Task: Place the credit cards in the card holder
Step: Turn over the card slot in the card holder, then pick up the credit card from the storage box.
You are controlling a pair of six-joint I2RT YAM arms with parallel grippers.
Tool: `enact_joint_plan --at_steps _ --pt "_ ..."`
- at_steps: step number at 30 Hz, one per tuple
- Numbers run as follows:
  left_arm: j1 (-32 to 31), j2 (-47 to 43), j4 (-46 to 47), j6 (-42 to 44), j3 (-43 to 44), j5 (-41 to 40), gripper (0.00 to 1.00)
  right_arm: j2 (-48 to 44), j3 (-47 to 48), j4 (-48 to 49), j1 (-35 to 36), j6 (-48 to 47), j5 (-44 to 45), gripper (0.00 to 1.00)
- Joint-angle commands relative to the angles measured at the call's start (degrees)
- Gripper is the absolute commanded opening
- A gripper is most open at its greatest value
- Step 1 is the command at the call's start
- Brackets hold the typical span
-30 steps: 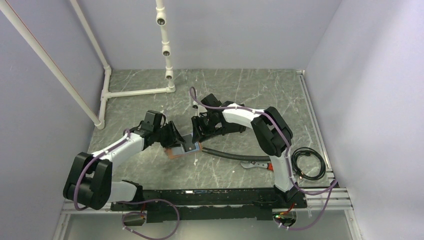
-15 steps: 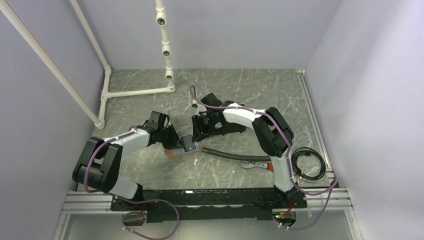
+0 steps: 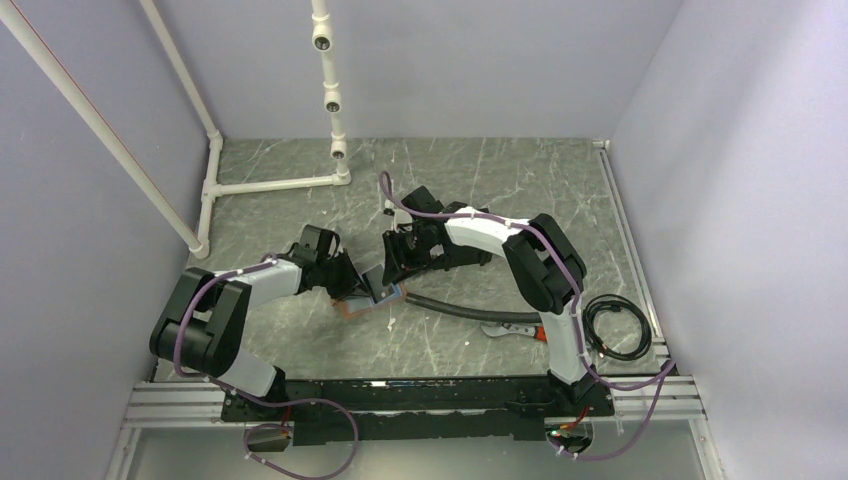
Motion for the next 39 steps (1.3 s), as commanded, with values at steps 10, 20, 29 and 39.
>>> enact_joint_plan --at_steps 10,20,29,39 --pt "-0.11 -4.31 -3.52 0.12 0.61 -1.06 0.28 -2.73 1.32 4.56 2.24 2.55 -4.05 0.38" --pt "0.06 -26.26 -24.30 -3.68 3.71 -12.21 0.50 2.15 7.28 9.10 5.19 6.75 -8.14 0.46" --pt "0.15 -44.59 -37.06 -4.92 8.52 -27.00 0.59 3.60 4.28 23.32 5.00 17.24 -17.76 0.56" --pt "0.15 -32.32 -23.20 -2.98 8.00 -11.39 0.77 -12.56 4.36 -9.75 -8.61 -7.39 12.89 0.75"
